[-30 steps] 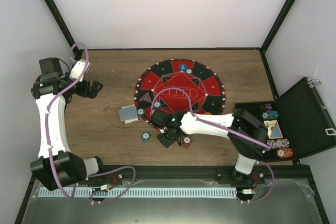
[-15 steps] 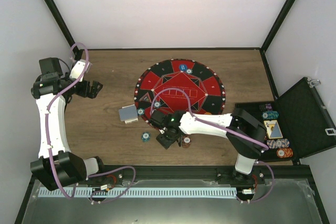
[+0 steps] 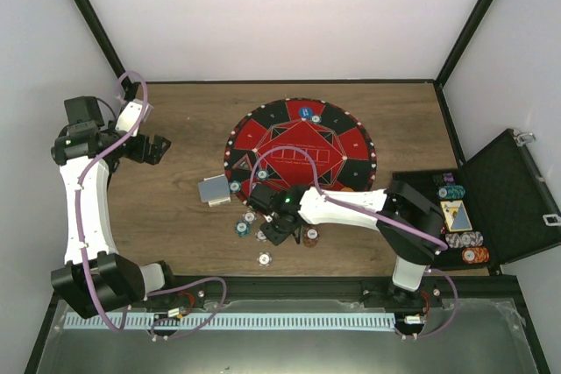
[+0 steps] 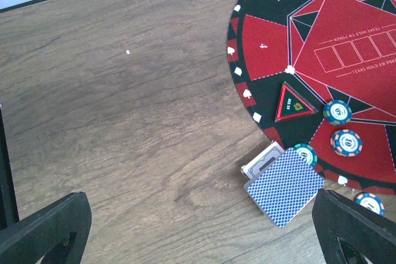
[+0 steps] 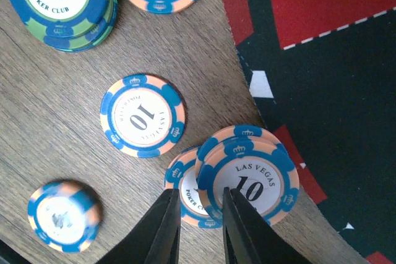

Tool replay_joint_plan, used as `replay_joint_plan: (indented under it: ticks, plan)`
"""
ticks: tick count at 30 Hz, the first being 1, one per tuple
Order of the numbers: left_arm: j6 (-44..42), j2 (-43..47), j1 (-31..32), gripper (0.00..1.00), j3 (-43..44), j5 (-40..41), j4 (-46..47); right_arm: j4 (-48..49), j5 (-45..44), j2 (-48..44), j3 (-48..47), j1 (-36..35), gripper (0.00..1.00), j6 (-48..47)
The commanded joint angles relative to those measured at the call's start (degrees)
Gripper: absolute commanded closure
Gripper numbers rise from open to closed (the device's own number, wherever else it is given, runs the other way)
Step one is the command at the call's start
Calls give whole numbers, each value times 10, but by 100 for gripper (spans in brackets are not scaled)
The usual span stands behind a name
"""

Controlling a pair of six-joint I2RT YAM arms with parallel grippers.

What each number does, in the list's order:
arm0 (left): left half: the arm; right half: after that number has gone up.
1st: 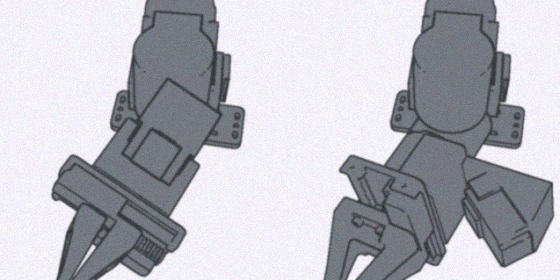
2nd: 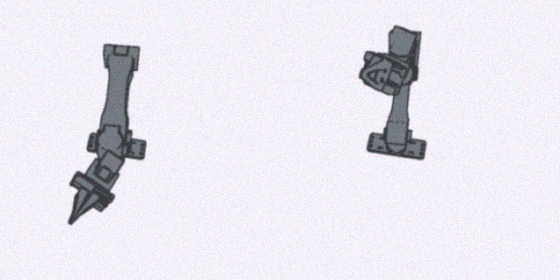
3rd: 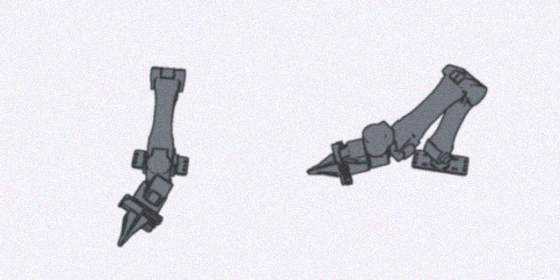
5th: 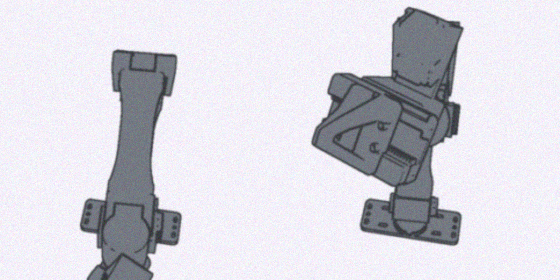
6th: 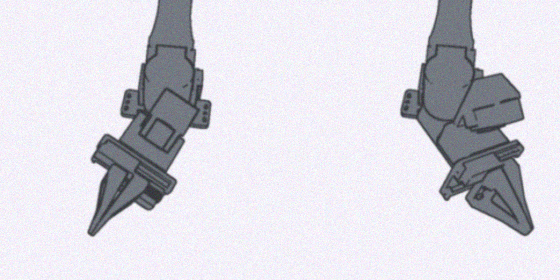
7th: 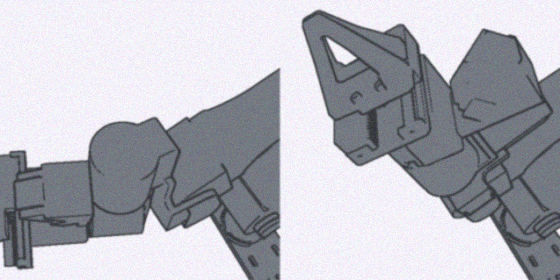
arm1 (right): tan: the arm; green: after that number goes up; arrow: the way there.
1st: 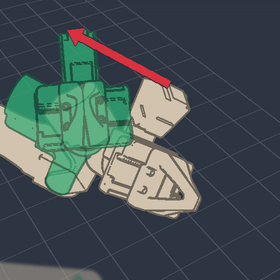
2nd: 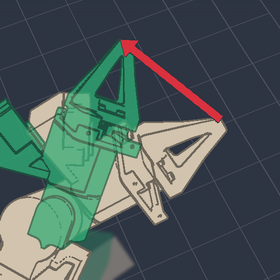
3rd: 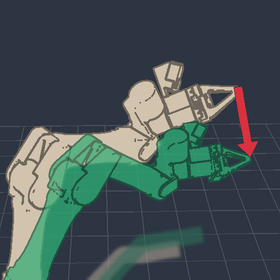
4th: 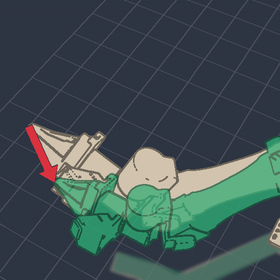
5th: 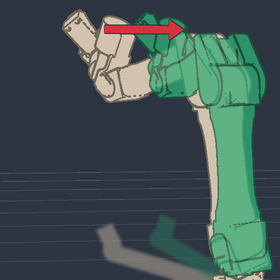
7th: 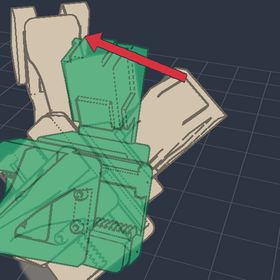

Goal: Distribute texas hold em gaming equipment

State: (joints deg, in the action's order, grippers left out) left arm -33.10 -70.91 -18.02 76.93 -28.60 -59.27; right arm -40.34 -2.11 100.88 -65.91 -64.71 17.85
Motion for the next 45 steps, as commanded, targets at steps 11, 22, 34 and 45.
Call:
replay_joint_plan:
  ticks: [11, 22, 34, 45]
  plan:
    - [-7, 9, -5, 0, 11, -6, -5, -39, -48, -1, -45, -5, 30, 2]
    - [-8, 8, -5, 0, 12, -6, -5, -17, -32, 38, -40, 21, 14, -12]
    - [-10, 3, -7, 0, 12, -1, -2, 4, 1, 54, -36, 28, 39, -19]
    - [-11, 1, -9, 0, 10, -1, -1, 5, 11, 45, -13, 28, 40, -18]
